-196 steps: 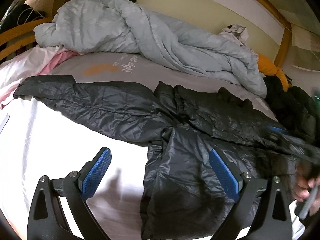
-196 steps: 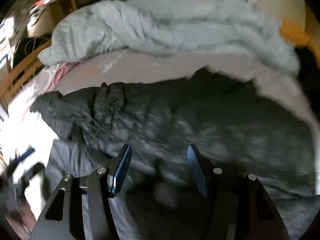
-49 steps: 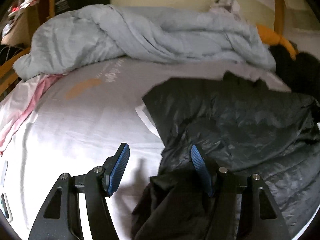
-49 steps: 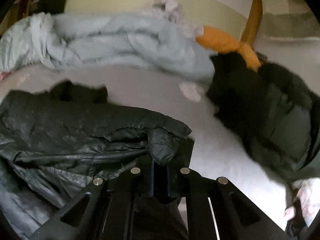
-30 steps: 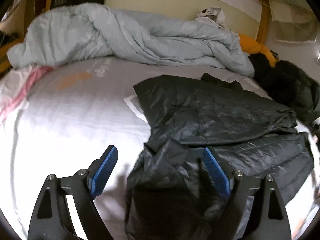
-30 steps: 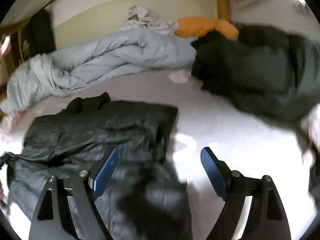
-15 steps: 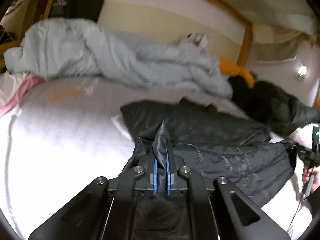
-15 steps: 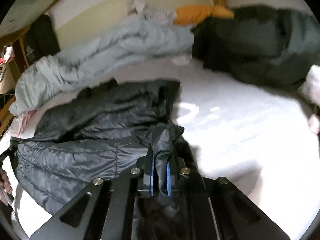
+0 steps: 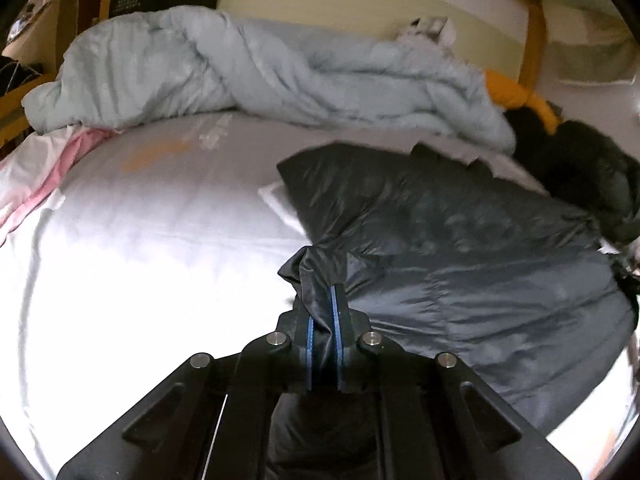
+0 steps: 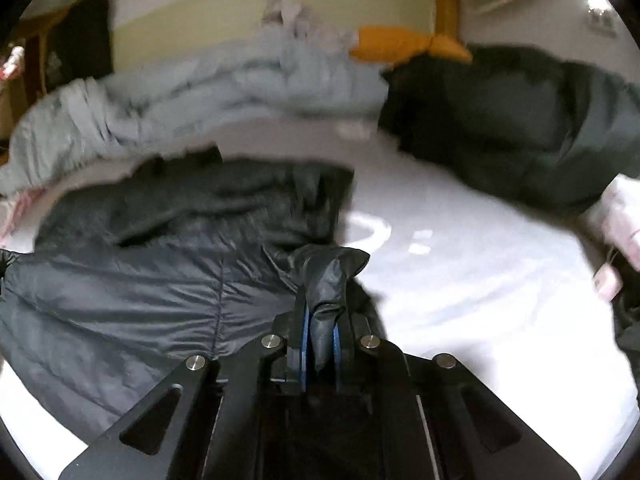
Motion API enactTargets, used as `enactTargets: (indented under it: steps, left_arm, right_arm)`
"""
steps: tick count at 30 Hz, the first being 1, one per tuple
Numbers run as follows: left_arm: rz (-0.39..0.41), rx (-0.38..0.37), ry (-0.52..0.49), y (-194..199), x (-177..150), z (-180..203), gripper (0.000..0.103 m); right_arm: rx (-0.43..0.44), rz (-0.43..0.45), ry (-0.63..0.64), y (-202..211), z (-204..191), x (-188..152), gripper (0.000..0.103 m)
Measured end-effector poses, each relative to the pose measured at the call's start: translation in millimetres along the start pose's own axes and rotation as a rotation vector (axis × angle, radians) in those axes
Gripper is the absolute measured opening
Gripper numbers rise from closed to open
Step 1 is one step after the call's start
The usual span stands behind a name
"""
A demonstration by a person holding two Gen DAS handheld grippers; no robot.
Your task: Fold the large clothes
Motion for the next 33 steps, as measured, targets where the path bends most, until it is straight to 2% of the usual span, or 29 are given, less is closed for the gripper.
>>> enactTargets:
  steps: [2,6,12,13,14,15,17,18,20,21,22,23,26,30,33]
  left_arm:
    - [-0.02,0.027,-0.008,-13,-1,1,0.01]
    - [-0.07,0.025,0.014,-26,-7,-5,0.015]
    - [-0.04,0.033,0.058,-18,-7,-12,0.031]
    - [-0.018,0.041,0.062,-12,-7,-13,0.045]
    - [0.005,0.058,0.066,-6,-6,-13,0.065]
    - [0.035,0.069,0.067,0,-4,-13,0.071]
    - [0.101,0.053,0.057,18,-2,-11,0.073]
    - [0.123,0.038,0.049,26,-1,-8,0.073]
    - [0.17,0.023,0.034,44,1,-1,0.08]
    - [0.192,0.019,0.028,51,1,2,0.082]
    - [0.212,0.014,0.02,60,2,6,0.086]
    - [0.228,0.011,0.011,67,2,10,0.092]
    - [0.289,0.011,-0.015,89,2,23,0.102]
    - [0.347,0.013,-0.051,110,2,35,0.102]
    - [0.358,0.008,-0.07,116,1,38,0.102]
  right_arm:
    - [-0.022,-0.005,0.022,-7,-2,-2,0.01]
    - [-0.047,-0.033,0.061,-16,-6,-6,0.01]
    - [-0.041,-0.048,0.04,-21,-1,-12,0.011]
    - [-0.047,-0.042,0.044,-20,-1,-11,0.012]
    - [-0.06,-0.033,0.051,-17,-2,-12,0.013]
    - [-0.076,-0.021,0.056,-13,-3,-12,0.015]
    - [-0.084,0.006,0.038,0,-4,-13,0.02]
    - [-0.066,0.025,0.022,8,-5,-13,0.024]
    - [-0.03,0.077,0.0,26,-5,-13,0.04]
    - [-0.035,0.108,-0.003,34,-5,-13,0.058]
    - [-0.044,0.137,-0.004,41,-6,-13,0.07]
    - [-0.061,0.193,-0.004,52,-7,-13,0.073]
    - [-0.048,0.259,-0.002,71,-10,-12,0.086]
    - [-0.003,0.303,-0.043,87,-15,-13,0.089]
    - [0.001,0.311,-0.062,94,-20,-18,0.096]
Point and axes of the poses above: each gripper's, at about its wrist camera, not at the fingertips, and y roughly against the way its jaws point, z to its right, x to its top, the point moved 1 cm from there along -y, roughly the way its jaws point, and after that the axes turned 2 degrees about -z, right-handed, at the moved point
